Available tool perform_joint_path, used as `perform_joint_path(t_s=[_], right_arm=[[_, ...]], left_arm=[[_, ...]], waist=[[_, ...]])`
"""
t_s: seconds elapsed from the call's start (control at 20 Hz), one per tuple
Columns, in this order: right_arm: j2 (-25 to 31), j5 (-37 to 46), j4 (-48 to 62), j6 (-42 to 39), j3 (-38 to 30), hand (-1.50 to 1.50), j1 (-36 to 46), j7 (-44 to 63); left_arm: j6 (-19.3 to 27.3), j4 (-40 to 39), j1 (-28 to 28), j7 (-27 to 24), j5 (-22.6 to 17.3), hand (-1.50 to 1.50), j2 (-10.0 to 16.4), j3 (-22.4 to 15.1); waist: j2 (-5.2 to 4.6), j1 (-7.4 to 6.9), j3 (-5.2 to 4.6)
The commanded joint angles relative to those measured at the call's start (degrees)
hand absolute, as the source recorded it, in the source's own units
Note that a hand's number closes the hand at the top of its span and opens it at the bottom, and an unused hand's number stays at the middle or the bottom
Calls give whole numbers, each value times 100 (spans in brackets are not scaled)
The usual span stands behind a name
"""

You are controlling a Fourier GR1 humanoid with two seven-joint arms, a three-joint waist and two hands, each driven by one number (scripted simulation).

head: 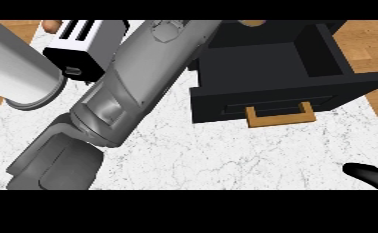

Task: Pick up the can, place it into the drawer and close the drawer

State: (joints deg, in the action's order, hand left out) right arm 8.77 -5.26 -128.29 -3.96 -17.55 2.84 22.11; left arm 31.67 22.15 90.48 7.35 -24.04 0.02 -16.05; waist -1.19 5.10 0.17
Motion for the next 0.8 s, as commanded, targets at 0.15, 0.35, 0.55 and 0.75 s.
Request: perform_joint_path(t_s=[0.15, 0.35, 0.55, 0.75], right_arm=[[116, -72, -299, -40, 55, -150, 51, 277], [336, 455, -43, -156, 246, -150, 257, -25], [508, 707, 200, -405, 361, -150, 322, -595], [801, 1552, 472, -443, 710, -150, 594, -837]], left_arm=[[505, -295, -50, -430, -264, -150, -2, -212], [548, -449, 218, -391, -386, -150, -2, -204], [682, -277, 81, -416, -712, -150, -2, -236], [483, -401, 247, -530, -865, -150, -2, -43]], waist=[[-12, 114, -1], [-58, 125, 1], [-49, 142, 7], [-88, 23, 0]])
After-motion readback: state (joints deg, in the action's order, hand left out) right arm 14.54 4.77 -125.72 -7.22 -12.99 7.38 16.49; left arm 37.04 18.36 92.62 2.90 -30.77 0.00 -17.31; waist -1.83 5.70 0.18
